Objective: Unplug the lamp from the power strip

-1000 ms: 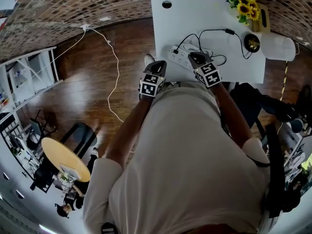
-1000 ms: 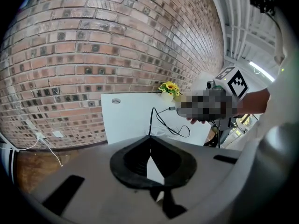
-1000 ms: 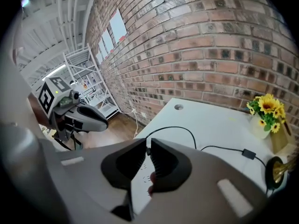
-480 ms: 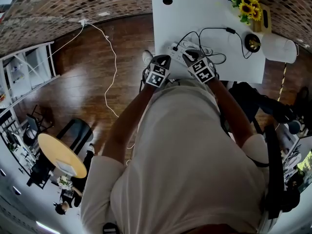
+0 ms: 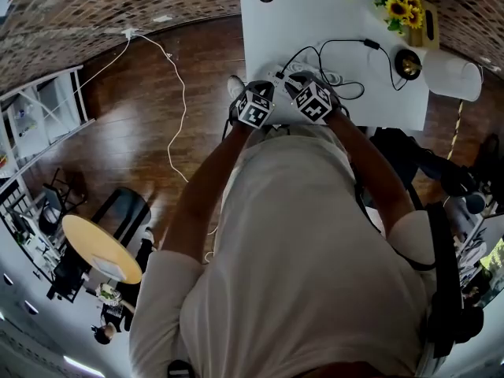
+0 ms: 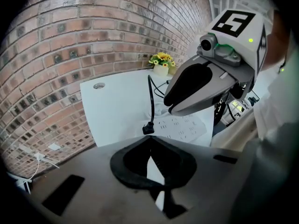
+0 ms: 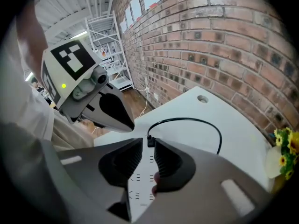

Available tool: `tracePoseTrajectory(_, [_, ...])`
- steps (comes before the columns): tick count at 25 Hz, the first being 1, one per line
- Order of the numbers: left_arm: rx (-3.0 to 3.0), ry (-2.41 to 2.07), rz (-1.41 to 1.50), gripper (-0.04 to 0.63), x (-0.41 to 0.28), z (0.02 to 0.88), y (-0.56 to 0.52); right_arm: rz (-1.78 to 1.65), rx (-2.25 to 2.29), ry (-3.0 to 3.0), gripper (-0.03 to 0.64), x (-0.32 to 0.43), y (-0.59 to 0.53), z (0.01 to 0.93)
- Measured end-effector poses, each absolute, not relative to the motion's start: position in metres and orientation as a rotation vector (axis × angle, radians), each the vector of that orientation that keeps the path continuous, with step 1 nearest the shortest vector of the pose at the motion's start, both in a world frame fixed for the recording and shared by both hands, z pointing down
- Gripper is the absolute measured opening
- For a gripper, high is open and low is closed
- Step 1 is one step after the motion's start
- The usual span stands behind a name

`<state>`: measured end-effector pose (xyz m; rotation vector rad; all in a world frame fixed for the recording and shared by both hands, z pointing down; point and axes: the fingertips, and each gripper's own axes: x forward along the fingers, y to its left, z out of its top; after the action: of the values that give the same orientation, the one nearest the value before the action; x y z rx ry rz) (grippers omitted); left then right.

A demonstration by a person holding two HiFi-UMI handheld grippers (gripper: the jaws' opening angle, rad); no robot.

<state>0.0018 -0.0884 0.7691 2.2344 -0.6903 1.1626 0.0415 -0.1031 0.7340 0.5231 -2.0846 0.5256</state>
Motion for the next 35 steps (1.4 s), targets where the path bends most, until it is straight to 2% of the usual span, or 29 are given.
tracePoseTrajectory(10, [2.376,-0.524,1.357,0.003,0.003,0.800,-0.082,0.495,0.430,-2.047,0.072,0.030,-0.105,0.761])
tracePoseTrajectory(35, [2.411,-0.525,1.313,0.003,0.016,0.812,-0.085,0.434,0.350,-1.937,0.075,0.018,-0.109,0.805])
